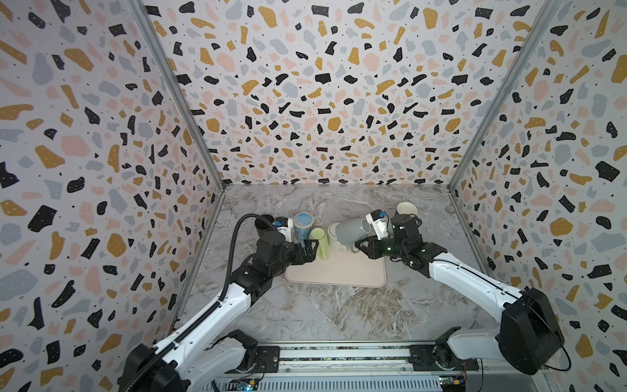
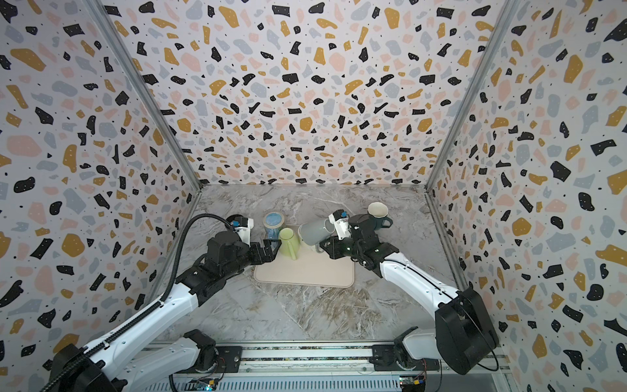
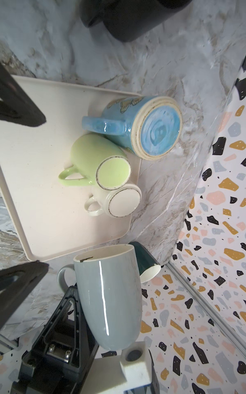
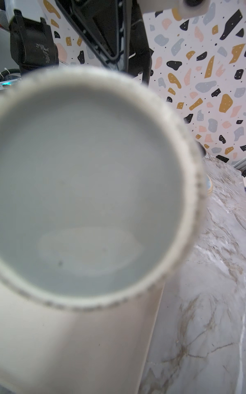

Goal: Turn the mug right side up
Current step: Pick up the mug from the tray, then place the mug at the top-left of the table.

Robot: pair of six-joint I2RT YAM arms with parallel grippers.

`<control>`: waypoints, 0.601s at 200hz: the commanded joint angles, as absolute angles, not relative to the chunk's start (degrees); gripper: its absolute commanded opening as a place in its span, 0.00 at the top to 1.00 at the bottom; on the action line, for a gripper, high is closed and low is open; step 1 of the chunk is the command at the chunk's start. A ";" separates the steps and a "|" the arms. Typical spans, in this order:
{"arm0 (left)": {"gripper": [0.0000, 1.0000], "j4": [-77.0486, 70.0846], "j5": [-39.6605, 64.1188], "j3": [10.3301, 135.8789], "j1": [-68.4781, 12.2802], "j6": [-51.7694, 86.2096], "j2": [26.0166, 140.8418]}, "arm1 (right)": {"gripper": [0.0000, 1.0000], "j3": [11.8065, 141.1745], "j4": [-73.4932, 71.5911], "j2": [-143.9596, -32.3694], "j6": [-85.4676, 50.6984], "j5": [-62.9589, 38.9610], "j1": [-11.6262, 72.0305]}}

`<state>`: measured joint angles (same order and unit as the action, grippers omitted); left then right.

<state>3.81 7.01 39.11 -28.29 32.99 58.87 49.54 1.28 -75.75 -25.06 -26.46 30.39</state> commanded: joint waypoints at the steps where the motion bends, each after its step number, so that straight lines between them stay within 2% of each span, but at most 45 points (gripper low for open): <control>1: 0.00 0.06 10.27 41.71 -28.48 33.29 60.28 | 1.00 49.89 -5.69 -71.98 -26.52 -28.66 29.45; 120: 0.00 -4.13 10.51 45.73 -35.19 34.37 67.73 | 1.00 43.35 -15.80 -67.25 -33.46 -30.40 26.55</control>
<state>-0.62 10.44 43.20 -33.98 33.93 67.05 43.83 -7.70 -70.39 -30.83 -28.23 26.92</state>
